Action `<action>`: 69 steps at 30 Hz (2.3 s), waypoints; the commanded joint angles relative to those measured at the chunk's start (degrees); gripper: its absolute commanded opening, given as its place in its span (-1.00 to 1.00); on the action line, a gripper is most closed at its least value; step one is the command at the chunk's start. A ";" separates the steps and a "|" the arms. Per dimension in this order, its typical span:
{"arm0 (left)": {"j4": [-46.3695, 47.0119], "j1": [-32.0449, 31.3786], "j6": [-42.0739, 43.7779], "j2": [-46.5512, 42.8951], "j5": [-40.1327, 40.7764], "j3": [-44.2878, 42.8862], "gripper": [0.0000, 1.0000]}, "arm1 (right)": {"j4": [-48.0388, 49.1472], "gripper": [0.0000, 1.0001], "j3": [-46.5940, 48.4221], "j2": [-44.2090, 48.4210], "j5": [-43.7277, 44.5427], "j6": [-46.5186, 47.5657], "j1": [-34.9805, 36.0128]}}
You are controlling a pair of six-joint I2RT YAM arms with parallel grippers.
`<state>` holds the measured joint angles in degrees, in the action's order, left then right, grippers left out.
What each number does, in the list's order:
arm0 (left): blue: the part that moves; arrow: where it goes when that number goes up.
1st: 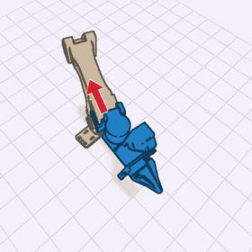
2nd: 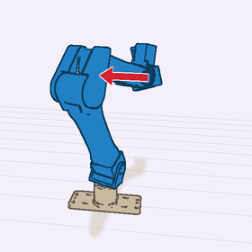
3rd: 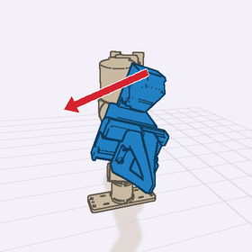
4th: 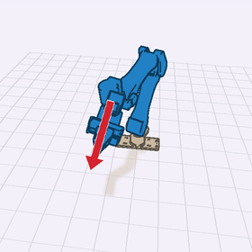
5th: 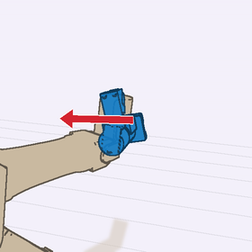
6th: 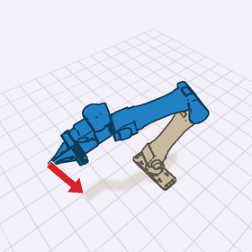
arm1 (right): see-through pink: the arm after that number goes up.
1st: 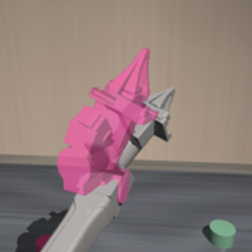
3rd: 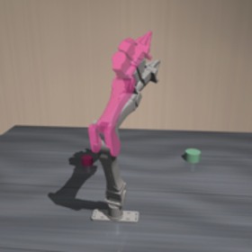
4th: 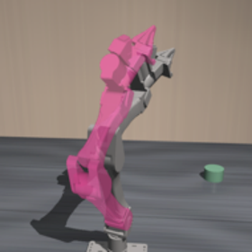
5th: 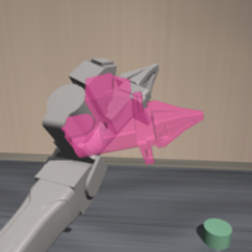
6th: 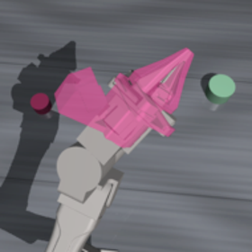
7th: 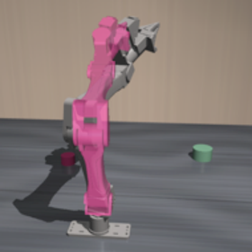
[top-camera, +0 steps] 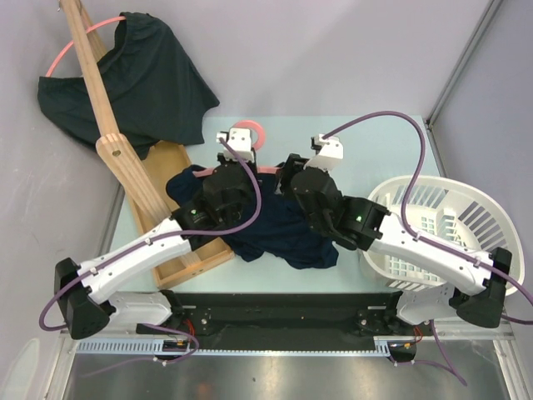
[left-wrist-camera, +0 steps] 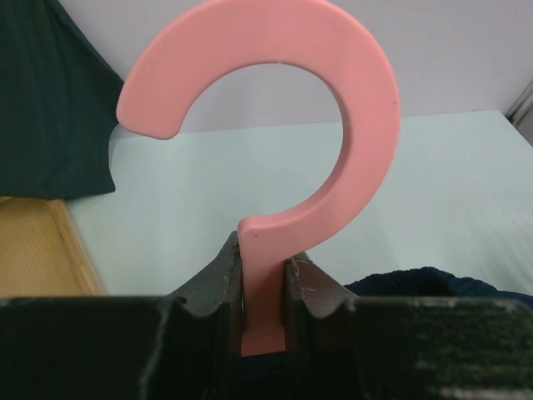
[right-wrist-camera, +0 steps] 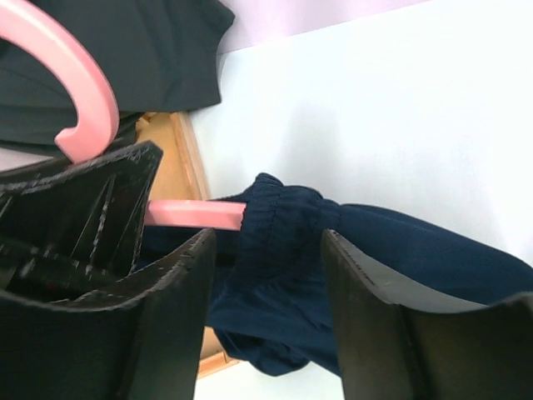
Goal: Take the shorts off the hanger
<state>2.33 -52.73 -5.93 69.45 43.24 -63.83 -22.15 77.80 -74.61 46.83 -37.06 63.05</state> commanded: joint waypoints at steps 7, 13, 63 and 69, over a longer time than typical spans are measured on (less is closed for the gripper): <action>3.56 -1.76 -1.54 -5.46 -0.44 1.69 -1.00 | -1.57 -0.03 3.24 -2.82 6.16 -5.47 0.41; 4.08 -1.76 -1.62 -7.13 -0.97 2.75 -1.00 | -8.07 -0.47 3.24 -1.77 7.40 -9.87 -2.13; 6.72 5.71 -57.78 -6.43 -45.17 -7.45 -0.99 | 4.93 -1.00 -27.70 24.60 -22.75 -4.34 -15.76; 1.73 5.71 -52.45 -9.33 -46.85 -9.99 -0.99 | 1.68 -1.00 -27.70 26.88 -21.08 -3.99 -19.01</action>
<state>3.95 -47.42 -59.99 63.46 0.32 -71.53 -21.30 49.60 -50.24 23.57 -41.71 46.41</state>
